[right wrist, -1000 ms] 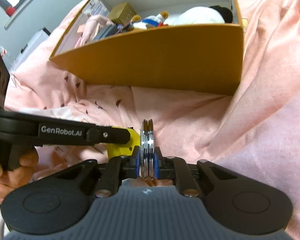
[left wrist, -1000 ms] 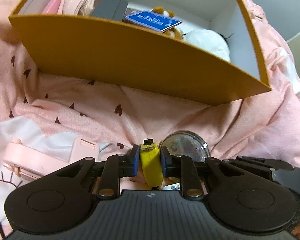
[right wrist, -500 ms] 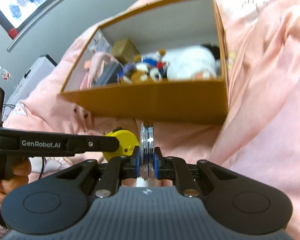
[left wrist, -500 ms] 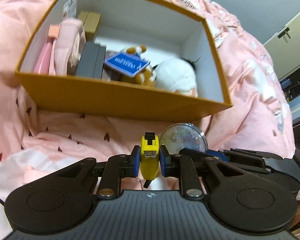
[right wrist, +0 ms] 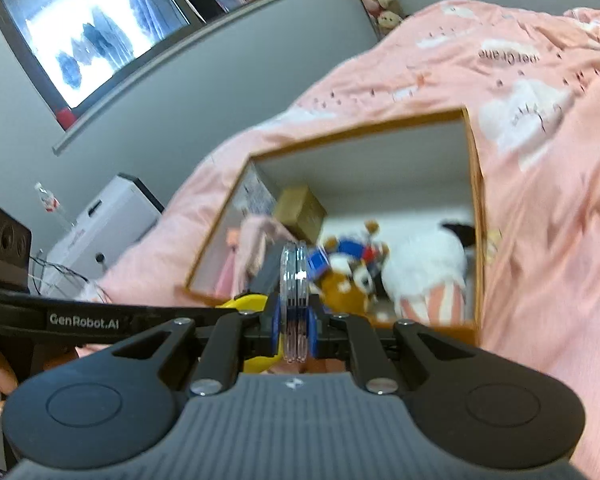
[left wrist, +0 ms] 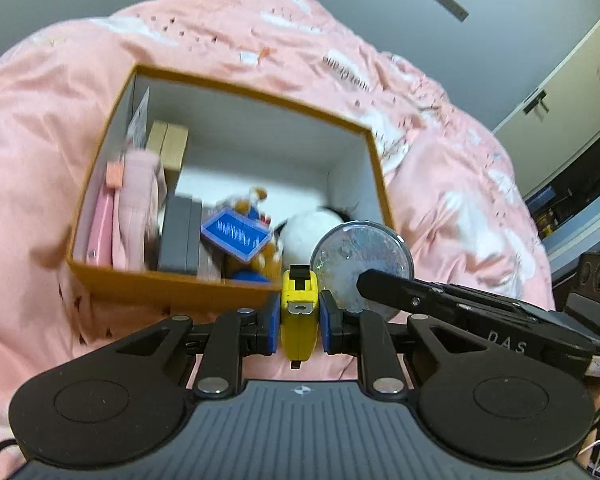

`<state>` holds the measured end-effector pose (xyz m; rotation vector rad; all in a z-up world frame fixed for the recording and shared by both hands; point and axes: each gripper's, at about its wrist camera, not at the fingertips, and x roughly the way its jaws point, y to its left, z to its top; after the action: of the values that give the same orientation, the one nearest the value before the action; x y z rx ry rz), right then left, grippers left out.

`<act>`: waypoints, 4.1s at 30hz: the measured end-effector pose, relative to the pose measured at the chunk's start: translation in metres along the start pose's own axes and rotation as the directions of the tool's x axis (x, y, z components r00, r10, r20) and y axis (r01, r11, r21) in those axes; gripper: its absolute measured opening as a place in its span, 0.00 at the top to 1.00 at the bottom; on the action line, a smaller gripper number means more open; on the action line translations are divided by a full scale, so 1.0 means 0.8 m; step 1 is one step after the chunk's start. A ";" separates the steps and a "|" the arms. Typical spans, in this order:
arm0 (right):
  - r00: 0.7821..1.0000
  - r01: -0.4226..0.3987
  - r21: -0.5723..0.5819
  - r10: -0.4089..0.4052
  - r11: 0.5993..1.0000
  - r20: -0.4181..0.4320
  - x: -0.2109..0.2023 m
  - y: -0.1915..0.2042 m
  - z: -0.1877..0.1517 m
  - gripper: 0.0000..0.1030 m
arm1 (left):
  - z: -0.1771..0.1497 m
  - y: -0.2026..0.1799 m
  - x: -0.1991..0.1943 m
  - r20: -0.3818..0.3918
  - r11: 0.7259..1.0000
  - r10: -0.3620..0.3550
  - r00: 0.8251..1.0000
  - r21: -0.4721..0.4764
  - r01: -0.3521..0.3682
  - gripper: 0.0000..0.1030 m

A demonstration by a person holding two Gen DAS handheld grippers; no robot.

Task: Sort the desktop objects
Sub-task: 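Carry the glitter container and tape measure over the shoebox, then lower both items into the shoebox and open both tools, then withdraw both tools from the shoebox toward the white charger plug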

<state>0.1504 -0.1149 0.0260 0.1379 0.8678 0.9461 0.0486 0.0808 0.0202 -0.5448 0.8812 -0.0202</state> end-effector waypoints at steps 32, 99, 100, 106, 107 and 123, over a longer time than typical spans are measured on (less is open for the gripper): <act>0.978 0.103 0.095 -0.083 0.990 -0.191 0.233 -0.052 0.120 0.87 | 0.136 0.069 0.152 0.012 0.966 0.256 0.967 0.025 -0.256 0.79; 0.980 0.030 0.023 -0.025 0.999 -0.196 0.193 0.000 0.098 0.68 | 0.050 0.060 0.018 0.064 0.981 0.195 0.979 -0.003 -0.195 0.71; 0.983 0.025 0.008 -0.023 1.000 -0.183 0.183 0.006 0.096 0.68 | 0.047 0.055 0.016 0.062 0.978 0.205 0.977 0.017 -0.206 0.71; 0.994 -0.023 -0.104 0.012 0.994 -0.108 0.107 0.039 0.067 0.68 | 0.016 0.016 0.011 0.022 0.956 0.192 0.981 0.220 -0.193 0.71; 0.994 -0.032 -0.111 0.020 0.993 -0.105 0.094 0.043 0.059 0.68 | 0.010 0.010 0.012 0.008 0.949 0.185 0.983 0.258 -0.181 0.71; 0.906 0.246 -0.110 -0.269 0.963 -0.328 0.078 0.017 -0.099 0.67 | -0.057 -0.030 0.044 -0.170 0.841 0.228 0.959 0.530 -0.106 0.71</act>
<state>0.1037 -0.0798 -0.0569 -0.2016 1.1414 0.7573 0.0423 0.0316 -0.0181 0.0479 1.0963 -0.1586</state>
